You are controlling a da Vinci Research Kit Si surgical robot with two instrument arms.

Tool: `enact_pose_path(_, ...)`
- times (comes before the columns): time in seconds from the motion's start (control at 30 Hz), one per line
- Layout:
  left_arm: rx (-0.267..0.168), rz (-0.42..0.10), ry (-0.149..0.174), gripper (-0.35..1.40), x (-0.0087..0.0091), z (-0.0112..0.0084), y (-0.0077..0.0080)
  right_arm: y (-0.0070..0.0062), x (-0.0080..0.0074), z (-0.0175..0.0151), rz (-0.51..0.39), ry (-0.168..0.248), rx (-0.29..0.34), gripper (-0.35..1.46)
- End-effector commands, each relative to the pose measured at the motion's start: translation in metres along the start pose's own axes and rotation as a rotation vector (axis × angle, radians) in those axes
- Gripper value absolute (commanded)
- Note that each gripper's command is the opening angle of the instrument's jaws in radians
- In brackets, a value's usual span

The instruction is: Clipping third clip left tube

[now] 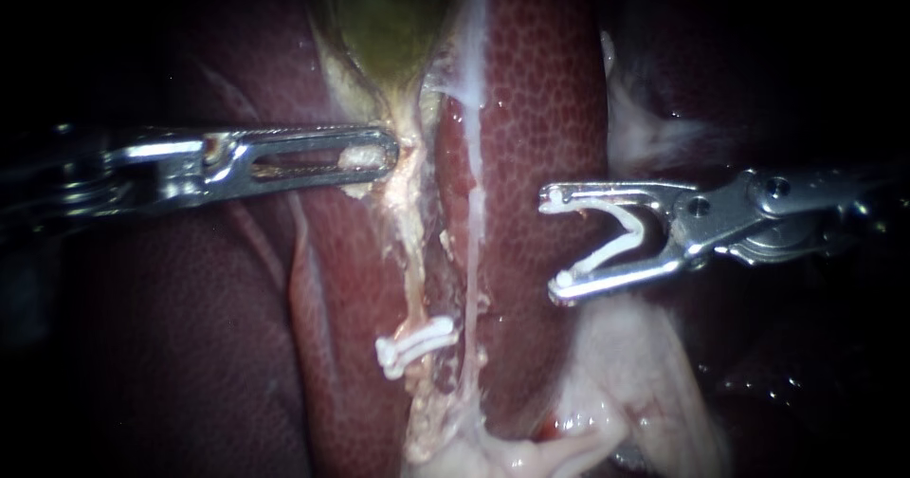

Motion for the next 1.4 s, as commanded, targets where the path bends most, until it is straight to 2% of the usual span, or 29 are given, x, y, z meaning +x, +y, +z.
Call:
enact_pose_path(0.03,0.000,0.000,0.000,-0.21,0.0000,0.0000,0.0000,0.0000,0.0000,0.0000,0.000,0.000,0.000,0.60)
enact_pose_path(0.23,0.002,-0.001,0.001,-0.21,-0.0002,-0.0004,0.0000,0.0000,0.0000,0.0000,0.000,0.000,0.000,0.60)
enact_pose_path(0.4,0.013,-0.008,0.014,-0.21,-0.0015,-0.0024,-0.0005,0.0000,0.0000,0.0000,0.000,0.000,0.000,0.60)
enact_pose_path(0.6,0.009,-0.021,-0.021,-0.21,-0.0039,-0.0059,-0.0008,0.0000,-0.0001,0.0002,0.000,0.001,-0.001,0.60)
enact_pose_path(0.8,0.009,-0.032,-0.048,-0.21,-0.0057,-0.0083,-0.0010,0.0001,-0.0002,0.0005,-0.001,0.001,-0.006,0.60)
enact_pose_path(1.0,0.009,-0.041,-0.055,-0.21,-0.0059,-0.0087,-0.0014,0.0002,-0.0003,0.0010,-0.002,0.001,-0.006,0.60)
enact_pose_path(1.17,0.008,-0.041,-0.055,-0.21,-0.0059,-0.0088,-0.0015,0.0004,-0.0007,0.0029,-0.006,0.002,-0.003,0.60)
enact_pose_path(1.4,0.008,-0.041,-0.055,-0.21,-0.0059,-0.0088,-0.0015,0.0014,-0.0031,0.0076,-0.009,-0.007,0.007,0.60)
